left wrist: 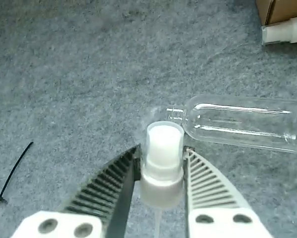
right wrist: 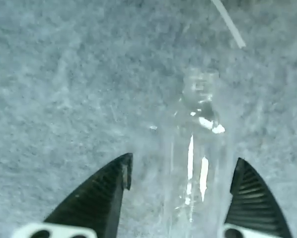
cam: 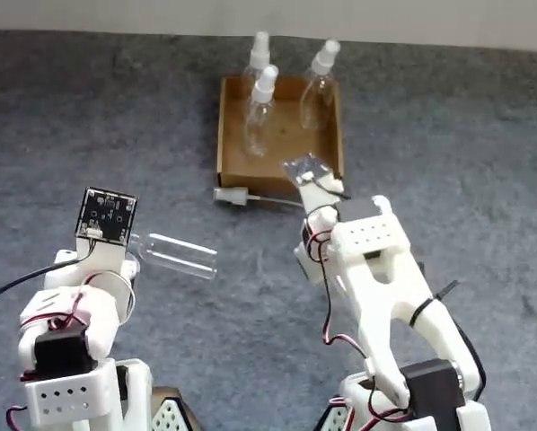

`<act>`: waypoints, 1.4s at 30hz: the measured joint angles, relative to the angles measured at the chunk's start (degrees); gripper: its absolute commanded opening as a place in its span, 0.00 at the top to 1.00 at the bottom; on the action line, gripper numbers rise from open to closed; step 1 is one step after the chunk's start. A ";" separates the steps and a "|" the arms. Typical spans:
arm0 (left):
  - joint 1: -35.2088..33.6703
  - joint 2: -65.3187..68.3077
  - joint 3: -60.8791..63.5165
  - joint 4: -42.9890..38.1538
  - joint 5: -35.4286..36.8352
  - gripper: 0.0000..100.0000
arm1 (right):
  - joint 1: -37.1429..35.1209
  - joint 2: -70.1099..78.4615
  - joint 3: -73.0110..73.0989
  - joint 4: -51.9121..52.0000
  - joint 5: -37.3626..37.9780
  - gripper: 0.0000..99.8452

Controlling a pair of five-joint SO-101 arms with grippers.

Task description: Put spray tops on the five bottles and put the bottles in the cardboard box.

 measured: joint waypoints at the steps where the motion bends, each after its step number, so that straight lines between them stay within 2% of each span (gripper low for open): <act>1: 0.00 0.00 0.00 0.00 0.00 1.00 | -0.35 0.26 -0.53 0.00 0.00 0.74; 10: 0.00 0.00 0.00 0.00 0.00 1.00 | 1.41 15.74 -8.09 -0.09 1.23 0.74; 21: 0.00 0.00 0.00 0.00 0.00 1.00 | 3.25 22.33 -10.11 -0.09 1.41 0.99; 25: 0.00 0.00 -0.09 0.00 0.00 1.00 | 3.25 22.24 -10.11 0.00 1.32 1.00; 30: 0.00 0.00 -6.68 0.00 0.18 1.00 | 2.73 11.87 -10.11 0.00 -1.93 1.00; 35: 0.35 1.23 -20.22 0.00 4.92 1.00 | -5.45 -6.15 -10.11 0.18 -3.16 1.00; 42: 14.33 14.24 -41.49 0.00 15.82 1.00 | -18.99 -25.32 2.73 -11.16 -8.35 1.00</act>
